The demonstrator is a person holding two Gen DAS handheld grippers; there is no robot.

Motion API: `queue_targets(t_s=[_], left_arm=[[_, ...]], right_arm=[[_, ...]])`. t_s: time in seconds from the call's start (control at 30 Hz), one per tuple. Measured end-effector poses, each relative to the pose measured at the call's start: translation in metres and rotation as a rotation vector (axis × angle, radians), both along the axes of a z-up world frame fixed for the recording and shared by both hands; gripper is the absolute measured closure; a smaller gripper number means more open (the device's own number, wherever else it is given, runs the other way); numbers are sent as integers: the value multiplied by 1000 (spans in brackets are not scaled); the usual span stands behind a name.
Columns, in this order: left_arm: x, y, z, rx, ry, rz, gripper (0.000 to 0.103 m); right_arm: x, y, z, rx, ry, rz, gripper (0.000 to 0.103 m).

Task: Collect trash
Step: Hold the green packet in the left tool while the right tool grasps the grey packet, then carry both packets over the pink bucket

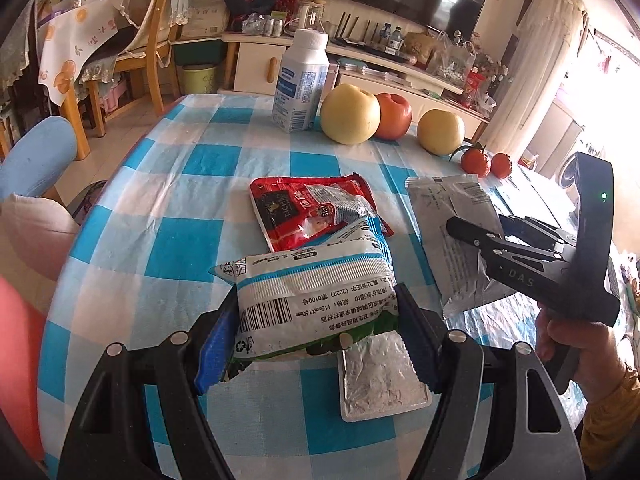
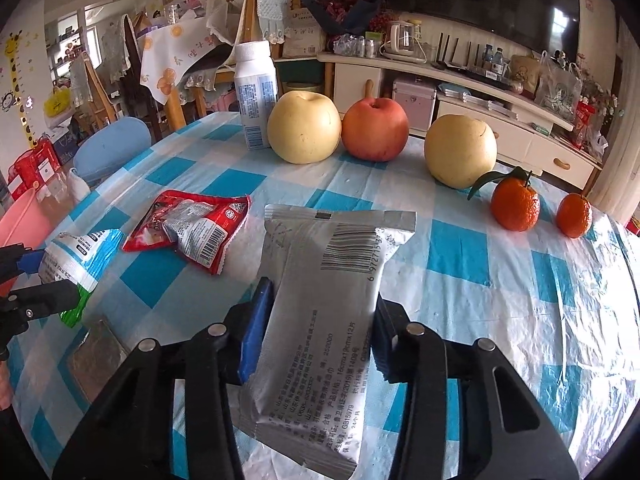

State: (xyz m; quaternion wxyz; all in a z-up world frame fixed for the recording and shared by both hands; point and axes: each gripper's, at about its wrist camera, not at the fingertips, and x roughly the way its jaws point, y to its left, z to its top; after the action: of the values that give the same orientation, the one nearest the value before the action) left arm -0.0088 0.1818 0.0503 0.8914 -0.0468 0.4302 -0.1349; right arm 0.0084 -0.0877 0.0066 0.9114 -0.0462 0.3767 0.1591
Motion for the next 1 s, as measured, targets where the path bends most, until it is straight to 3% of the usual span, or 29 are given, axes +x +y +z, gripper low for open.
queue_targets(t_s=[0.1,0.5,1.0], left_arm=[[-2,1,3,7,-14,0,29],[-11,11,14,-16,-43,2,29],[-28,35,38,-7,-117,42,29]], right_arm=[[-5,-1,5,3,-16,-15,66],[-25,-3,11,9,-28,-65,69],[-61,17,54,100,-84,-71,70]])
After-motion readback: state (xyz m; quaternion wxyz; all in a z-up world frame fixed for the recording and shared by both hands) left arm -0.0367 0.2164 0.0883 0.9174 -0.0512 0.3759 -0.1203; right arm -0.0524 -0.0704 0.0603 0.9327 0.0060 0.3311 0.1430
